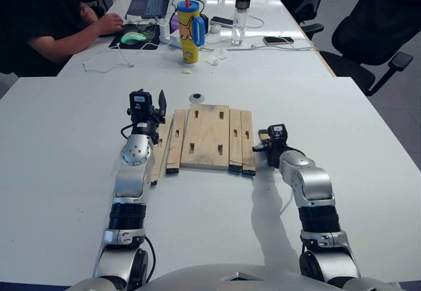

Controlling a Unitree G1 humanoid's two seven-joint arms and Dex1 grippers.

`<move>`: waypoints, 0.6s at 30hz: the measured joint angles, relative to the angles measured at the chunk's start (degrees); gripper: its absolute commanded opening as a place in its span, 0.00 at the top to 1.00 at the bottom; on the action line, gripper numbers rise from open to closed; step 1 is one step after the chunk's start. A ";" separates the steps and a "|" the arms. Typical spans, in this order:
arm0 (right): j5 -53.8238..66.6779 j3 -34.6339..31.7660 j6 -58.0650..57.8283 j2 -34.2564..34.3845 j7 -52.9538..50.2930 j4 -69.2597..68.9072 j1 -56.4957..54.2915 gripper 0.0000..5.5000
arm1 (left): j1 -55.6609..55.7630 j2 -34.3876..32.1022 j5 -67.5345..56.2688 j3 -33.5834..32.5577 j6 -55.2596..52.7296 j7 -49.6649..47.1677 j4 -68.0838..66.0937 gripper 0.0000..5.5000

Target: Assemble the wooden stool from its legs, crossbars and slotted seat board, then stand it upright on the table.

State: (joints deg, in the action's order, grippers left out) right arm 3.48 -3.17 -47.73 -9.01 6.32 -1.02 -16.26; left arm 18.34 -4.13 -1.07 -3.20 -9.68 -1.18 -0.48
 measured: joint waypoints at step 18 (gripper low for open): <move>1.31 1.01 9.64 -7.04 7.78 3.72 0.19 0.67 | -0.46 1.11 -0.50 -0.21 -0.21 -0.04 0.09 0.49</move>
State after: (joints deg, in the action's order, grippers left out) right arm 4.79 -2.16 -38.08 -16.06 14.10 2.70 -16.08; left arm 17.88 -3.02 -1.58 -3.41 -9.90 -1.21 -0.39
